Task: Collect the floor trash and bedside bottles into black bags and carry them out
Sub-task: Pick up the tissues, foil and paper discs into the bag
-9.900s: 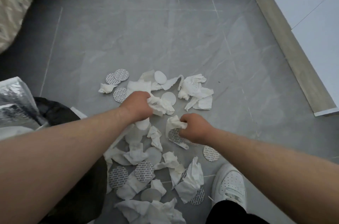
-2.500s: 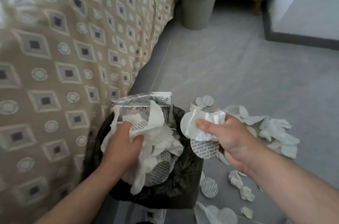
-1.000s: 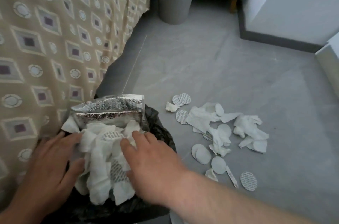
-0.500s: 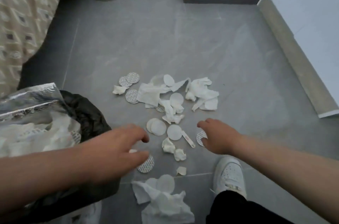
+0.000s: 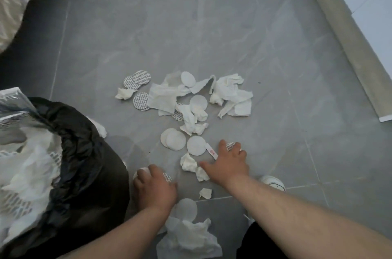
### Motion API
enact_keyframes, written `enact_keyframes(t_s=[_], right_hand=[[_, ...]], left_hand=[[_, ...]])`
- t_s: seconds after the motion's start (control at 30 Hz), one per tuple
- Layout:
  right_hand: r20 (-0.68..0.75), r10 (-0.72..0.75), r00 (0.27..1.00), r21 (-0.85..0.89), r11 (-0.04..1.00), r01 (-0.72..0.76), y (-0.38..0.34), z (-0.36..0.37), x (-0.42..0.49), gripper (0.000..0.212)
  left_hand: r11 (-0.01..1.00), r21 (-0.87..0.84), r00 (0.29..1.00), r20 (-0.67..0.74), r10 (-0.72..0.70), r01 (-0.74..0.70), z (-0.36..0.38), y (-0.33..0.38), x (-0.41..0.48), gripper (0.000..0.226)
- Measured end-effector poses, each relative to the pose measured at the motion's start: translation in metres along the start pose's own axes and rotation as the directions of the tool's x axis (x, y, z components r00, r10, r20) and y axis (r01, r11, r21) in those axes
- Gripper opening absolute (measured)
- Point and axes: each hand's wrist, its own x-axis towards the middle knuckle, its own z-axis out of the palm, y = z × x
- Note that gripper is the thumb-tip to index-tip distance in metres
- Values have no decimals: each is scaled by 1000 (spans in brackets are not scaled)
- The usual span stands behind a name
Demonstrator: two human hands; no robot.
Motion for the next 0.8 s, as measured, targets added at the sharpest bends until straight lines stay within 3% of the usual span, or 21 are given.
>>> enact_keyframes(t_s=[0.13, 0.27, 0.33, 0.53, 0.6, 0.7, 0.8], right_hand=[[-24, -107, 994, -100, 989, 104, -11, 18, -8, 107], [2, -257, 966, -205, 946, 252, -14, 30, -18, 103], [-2, -299, 954, -247, 925, 289, -13, 30, -19, 92], [22, -375, 927, -156, 914, 374, -8, 20, -14, 58], [22, -403, 915, -143, 904, 402, -4, 13, -12, 55], [11, -421, 907, -145, 897, 418, 3, 5, -6, 56], [11, -424, 906, -137, 897, 421, 6, 1, -3, 53]], left_hand=[[993, 43, 990, -91, 111, -107, -5, -12, 5, 50], [991, -120, 995, -78, 56, -66, -8, -15, 12, 63], [989, -146, 999, -45, 27, -33, -10, -12, 12, 59], [988, -155, 999, 50, -19, 27, -21, -9, 16, 53], [981, -195, 996, 90, 0, 18, -24, -9, 18, 46], [960, -270, 997, 27, 79, -69, -27, -12, 21, 27], [934, -350, 996, 16, 88, -77, -26, -22, 27, 37]])
